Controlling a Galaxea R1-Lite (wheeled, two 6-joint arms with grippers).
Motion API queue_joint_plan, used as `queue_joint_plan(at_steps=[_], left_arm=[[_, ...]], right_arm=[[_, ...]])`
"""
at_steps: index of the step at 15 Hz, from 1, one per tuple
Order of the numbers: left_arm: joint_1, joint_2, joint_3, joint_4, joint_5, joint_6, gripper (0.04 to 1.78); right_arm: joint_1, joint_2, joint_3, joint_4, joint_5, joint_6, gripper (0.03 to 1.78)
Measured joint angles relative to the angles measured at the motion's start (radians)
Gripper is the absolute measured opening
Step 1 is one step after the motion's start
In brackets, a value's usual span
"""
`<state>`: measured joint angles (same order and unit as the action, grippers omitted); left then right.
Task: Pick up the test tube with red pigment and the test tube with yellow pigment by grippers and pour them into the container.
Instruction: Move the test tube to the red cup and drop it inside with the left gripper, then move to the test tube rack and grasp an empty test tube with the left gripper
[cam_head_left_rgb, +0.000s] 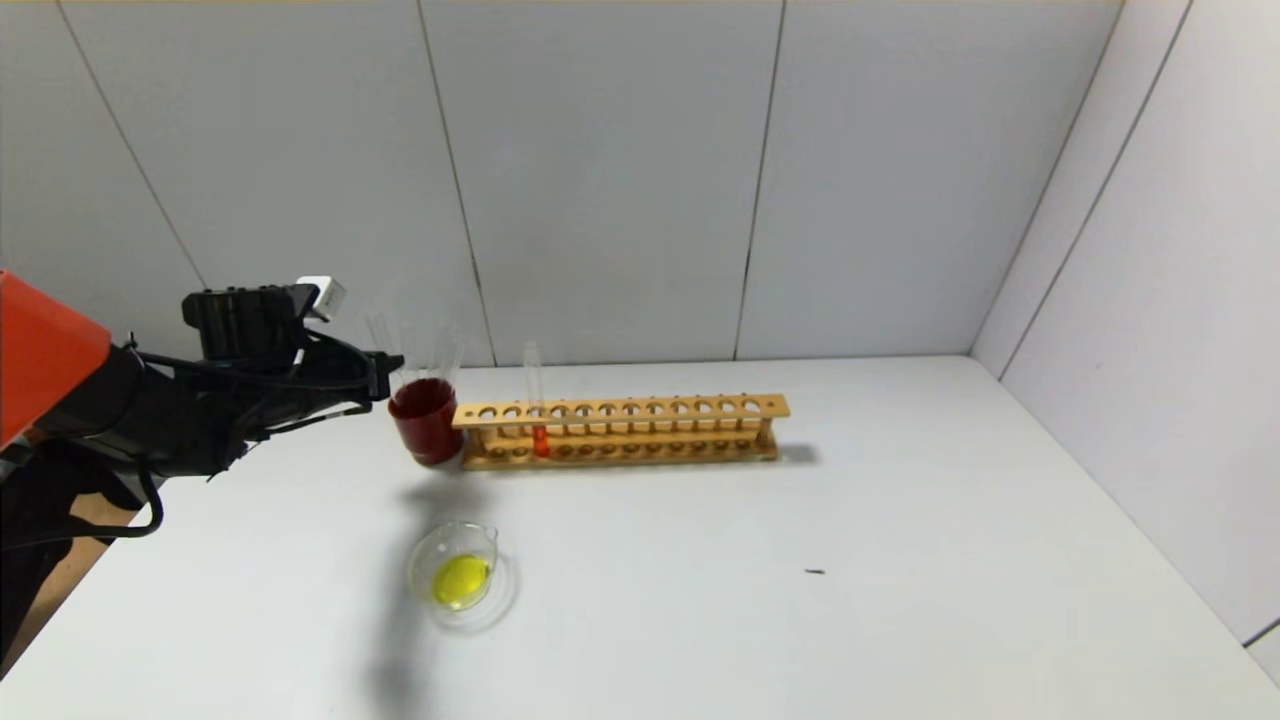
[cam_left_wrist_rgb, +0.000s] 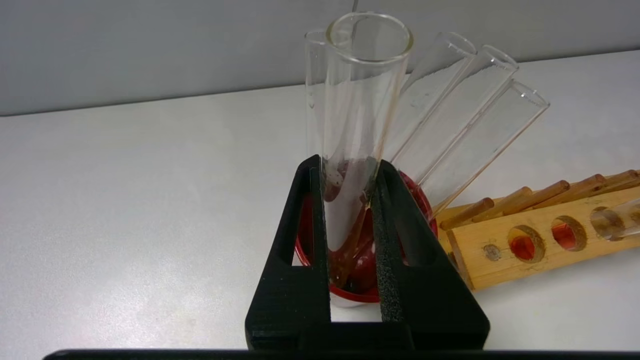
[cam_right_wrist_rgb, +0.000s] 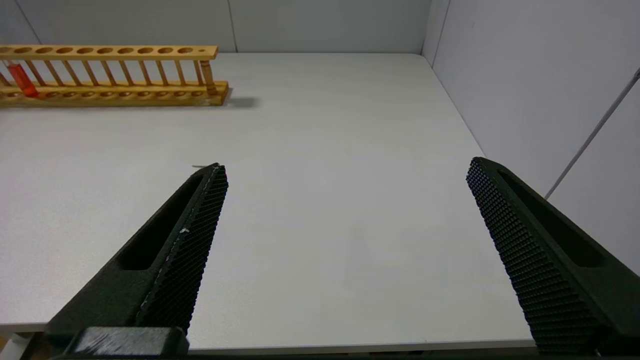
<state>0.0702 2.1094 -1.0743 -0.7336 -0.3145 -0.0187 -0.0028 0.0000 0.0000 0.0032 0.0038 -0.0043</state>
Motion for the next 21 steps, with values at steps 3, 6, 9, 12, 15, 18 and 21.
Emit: queue_joint_plan(at_steps=[3, 6, 9, 12, 15, 18, 21], left_arm=[[-0.003, 0.017, 0.004, -0.048, 0.001, 0.0, 0.36], [-0.005, 0.031, 0.01, -0.077, 0.005, 0.0, 0.62], [-0.009, 0.031, 0.013, -0.079, 0.005, 0.01, 1.13], [-0.01, 0.002, 0.029, -0.078, 0.005, 0.023, 1.54], [-0.024, -0.074, 0.058, -0.073, 0.005, 0.024, 1.74], [-0.076, -0.179, 0.111, -0.066, 0.004, 0.025, 1.75], [-0.167, -0.242, 0.167, -0.072, 0.004, 0.026, 1.75]], right_arm=[[0.0, 0.0, 0.0, 0.0, 0.0, 0.0, 1.75], [0.0, 0.0, 0.0, 0.0, 0.0, 0.0, 1.75], [0.0, 0.0, 0.0, 0.0, 0.0, 0.0, 1.75], [0.0, 0.0, 0.0, 0.0, 0.0, 0.0, 1.75], [0.0, 0.0, 0.0, 0.0, 0.0, 0.0, 1.75], [0.0, 0.0, 0.0, 0.0, 0.0, 0.0, 1.75], [0.0, 0.0, 0.0, 0.0, 0.0, 0.0, 1.75]])
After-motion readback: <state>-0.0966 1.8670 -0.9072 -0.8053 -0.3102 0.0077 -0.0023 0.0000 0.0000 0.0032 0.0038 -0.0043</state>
